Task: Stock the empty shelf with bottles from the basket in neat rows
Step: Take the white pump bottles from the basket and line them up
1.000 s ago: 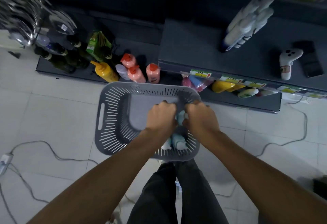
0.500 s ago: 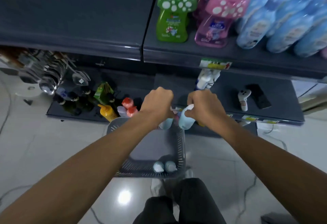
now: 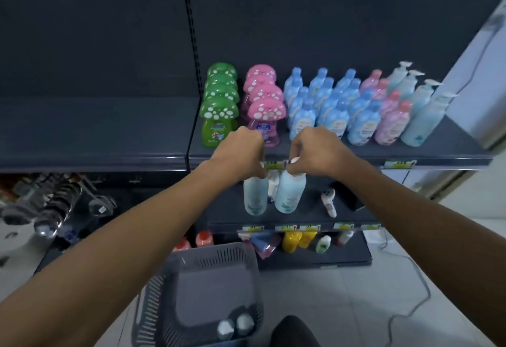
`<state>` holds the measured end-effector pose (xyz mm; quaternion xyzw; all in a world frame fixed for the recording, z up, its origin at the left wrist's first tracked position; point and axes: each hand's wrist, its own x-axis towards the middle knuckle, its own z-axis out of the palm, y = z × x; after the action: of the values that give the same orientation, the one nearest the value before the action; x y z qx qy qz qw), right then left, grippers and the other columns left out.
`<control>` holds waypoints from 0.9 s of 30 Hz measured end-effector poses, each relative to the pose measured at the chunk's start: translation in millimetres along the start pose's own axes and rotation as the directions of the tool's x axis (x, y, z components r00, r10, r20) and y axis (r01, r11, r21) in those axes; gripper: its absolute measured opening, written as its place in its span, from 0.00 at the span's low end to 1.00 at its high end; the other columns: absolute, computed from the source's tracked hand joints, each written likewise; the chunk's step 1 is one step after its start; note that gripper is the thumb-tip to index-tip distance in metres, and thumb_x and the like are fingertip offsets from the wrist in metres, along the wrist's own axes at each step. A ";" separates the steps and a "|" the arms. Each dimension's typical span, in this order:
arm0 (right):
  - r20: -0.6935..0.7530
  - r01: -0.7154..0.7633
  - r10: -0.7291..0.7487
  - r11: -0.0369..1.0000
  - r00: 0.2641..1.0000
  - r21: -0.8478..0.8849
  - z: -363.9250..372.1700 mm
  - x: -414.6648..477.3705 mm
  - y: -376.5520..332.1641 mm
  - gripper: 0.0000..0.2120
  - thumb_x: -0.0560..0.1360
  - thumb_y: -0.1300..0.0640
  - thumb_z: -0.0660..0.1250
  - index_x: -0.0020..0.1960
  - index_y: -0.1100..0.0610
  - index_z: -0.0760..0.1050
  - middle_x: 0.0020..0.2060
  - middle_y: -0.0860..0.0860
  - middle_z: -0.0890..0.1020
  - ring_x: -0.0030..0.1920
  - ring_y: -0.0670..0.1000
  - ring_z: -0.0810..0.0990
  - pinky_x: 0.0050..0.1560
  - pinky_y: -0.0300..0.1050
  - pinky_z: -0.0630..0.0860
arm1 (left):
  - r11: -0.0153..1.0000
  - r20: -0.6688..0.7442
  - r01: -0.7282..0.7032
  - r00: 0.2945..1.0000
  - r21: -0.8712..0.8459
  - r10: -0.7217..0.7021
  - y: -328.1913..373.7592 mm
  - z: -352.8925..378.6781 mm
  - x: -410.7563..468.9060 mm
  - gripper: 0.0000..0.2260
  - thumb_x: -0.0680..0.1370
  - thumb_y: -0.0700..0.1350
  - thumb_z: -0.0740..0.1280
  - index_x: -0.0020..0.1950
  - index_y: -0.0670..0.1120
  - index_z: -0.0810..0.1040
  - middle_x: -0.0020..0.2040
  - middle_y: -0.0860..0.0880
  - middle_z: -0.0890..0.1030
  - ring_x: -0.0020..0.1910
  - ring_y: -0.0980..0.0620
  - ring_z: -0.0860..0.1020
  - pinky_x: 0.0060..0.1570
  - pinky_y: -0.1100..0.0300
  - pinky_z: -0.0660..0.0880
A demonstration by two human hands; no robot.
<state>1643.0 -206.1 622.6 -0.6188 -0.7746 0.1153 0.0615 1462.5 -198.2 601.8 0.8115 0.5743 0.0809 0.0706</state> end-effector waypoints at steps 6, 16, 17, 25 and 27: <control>-0.046 -0.092 0.092 0.996 0.995 -0.006 -50.1 -16.4 17.9 0.07 0.65 0.55 0.77 0.41 0.55 0.84 0.39 0.50 0.84 0.43 0.51 0.82 0.38 0.45 0.79 | 0.996 -0.026 -0.079 0.997 -0.031 0.079 35.2 -35.0 15.7 0.10 0.65 0.48 0.78 0.44 0.47 0.87 0.41 0.48 0.85 0.41 0.48 0.83 0.42 0.52 0.83; -0.120 -0.214 0.212 0.977 0.970 -0.006 -114.8 -32.4 62.4 0.09 0.67 0.52 0.75 0.43 0.58 0.84 0.40 0.55 0.85 0.43 0.52 0.81 0.43 0.45 0.78 | 0.974 -0.037 -0.226 0.973 0.019 0.226 99.0 -72.4 48.2 0.11 0.66 0.47 0.76 0.42 0.41 0.85 0.39 0.45 0.85 0.40 0.46 0.83 0.44 0.49 0.83; -0.128 -0.220 0.218 0.975 0.967 -0.001 -120.8 -33.0 69.5 0.09 0.67 0.52 0.75 0.43 0.57 0.85 0.42 0.54 0.85 0.46 0.52 0.81 0.46 0.46 0.79 | 0.972 -0.037 -0.236 0.971 0.020 0.237 106.8 -74.3 52.5 0.11 0.66 0.47 0.75 0.40 0.41 0.84 0.36 0.46 0.83 0.37 0.46 0.80 0.45 0.49 0.83; -0.071 -0.275 0.275 0.961 0.959 0.017 -162.3 -34.8 153.2 0.07 0.65 0.53 0.74 0.39 0.56 0.85 0.27 0.48 0.84 0.30 0.46 0.82 0.39 0.41 0.80 | 0.955 -0.016 -0.296 0.955 -0.001 0.296 186.1 -70.5 100.3 0.10 0.66 0.50 0.78 0.43 0.46 0.87 0.40 0.49 0.86 0.44 0.52 0.82 0.46 0.51 0.82; -0.057 -0.282 0.281 0.960 0.958 0.004 -172.2 -32.2 179.7 0.07 0.65 0.53 0.74 0.38 0.55 0.84 0.25 0.47 0.83 0.28 0.45 0.81 0.37 0.40 0.80 | 0.953 -0.009 -0.304 0.953 -0.002 0.304 211.1 -67.1 117.0 0.10 0.66 0.51 0.78 0.43 0.47 0.87 0.41 0.51 0.86 0.45 0.52 0.82 0.47 0.51 0.82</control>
<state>1861.0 -182.5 744.6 -0.7258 -0.6769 0.1036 0.0652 1680.9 -156.1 717.1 0.8896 0.4430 0.0956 0.0563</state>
